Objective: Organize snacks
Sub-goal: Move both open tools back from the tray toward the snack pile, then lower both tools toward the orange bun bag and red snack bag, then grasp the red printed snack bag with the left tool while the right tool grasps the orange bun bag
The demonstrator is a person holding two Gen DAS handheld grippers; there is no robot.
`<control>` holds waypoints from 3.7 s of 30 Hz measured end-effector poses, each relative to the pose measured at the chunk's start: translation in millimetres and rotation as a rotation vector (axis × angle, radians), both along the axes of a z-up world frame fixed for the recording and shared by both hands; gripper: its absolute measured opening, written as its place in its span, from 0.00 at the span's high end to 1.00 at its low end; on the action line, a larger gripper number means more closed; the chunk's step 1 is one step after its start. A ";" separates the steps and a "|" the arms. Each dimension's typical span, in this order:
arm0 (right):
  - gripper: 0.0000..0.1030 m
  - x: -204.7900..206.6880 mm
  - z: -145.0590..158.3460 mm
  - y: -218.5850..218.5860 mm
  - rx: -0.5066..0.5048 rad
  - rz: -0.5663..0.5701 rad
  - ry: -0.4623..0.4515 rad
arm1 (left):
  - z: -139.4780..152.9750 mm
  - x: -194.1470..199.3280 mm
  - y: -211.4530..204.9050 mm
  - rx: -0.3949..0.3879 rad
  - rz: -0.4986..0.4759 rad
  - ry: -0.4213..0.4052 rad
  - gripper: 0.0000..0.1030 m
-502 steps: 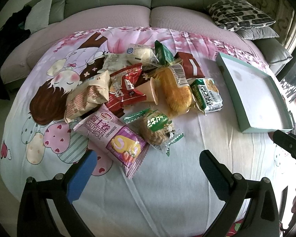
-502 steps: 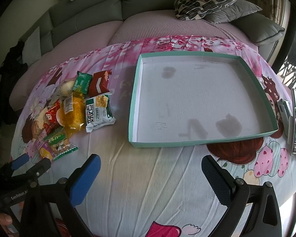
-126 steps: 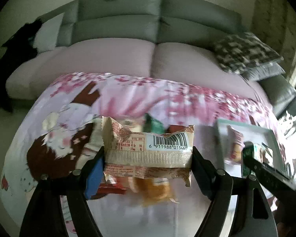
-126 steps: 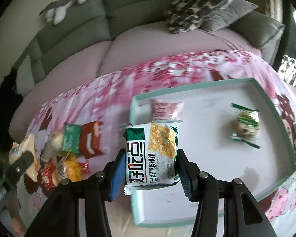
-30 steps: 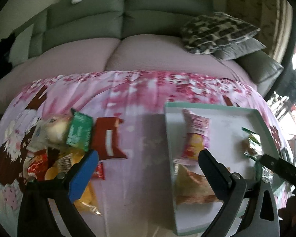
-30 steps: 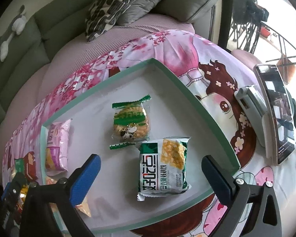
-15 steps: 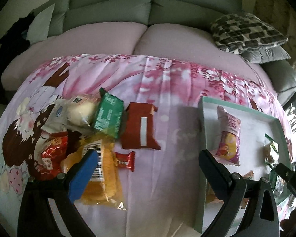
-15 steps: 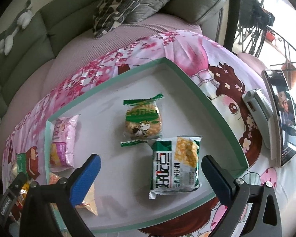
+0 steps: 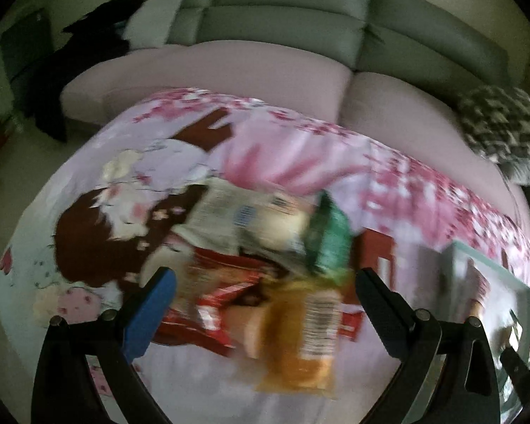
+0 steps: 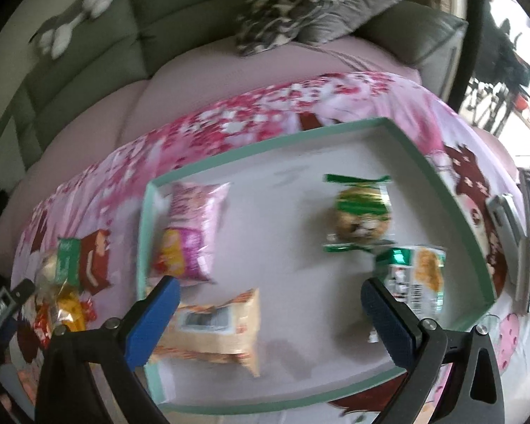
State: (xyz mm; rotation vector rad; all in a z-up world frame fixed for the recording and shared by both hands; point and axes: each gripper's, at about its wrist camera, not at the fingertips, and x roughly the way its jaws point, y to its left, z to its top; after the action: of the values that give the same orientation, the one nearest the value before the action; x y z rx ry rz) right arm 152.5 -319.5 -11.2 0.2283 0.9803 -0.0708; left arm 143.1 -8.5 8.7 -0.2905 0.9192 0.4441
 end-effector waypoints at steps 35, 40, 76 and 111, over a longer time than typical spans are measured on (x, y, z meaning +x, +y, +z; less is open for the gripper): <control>0.00 -7.1 -14.2 205.6 -0.023 0.483 0.008 | -24.5 -30.8 115.0 -0.108 0.059 0.119 0.02; 0.00 -5.3 -24.9 213.2 -0.048 0.498 0.036 | -29.8 -22.7 102.5 -0.120 -0.006 0.140 0.02; 0.26 -4.3 -42.9 231.6 -0.042 0.542 0.067 | -52.8 0.3 68.2 -0.179 -0.184 0.204 0.50; 0.57 -20.1 4.3 202.6 0.073 0.533 -0.044 | -3.4 -17.4 64.6 -0.105 -0.136 0.065 0.51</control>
State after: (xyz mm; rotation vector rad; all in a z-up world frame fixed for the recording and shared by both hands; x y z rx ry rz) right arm 132.4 -116.9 -6.9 0.0297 0.9738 0.4563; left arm 125.8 56.1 5.3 -0.3084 1.0213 0.2812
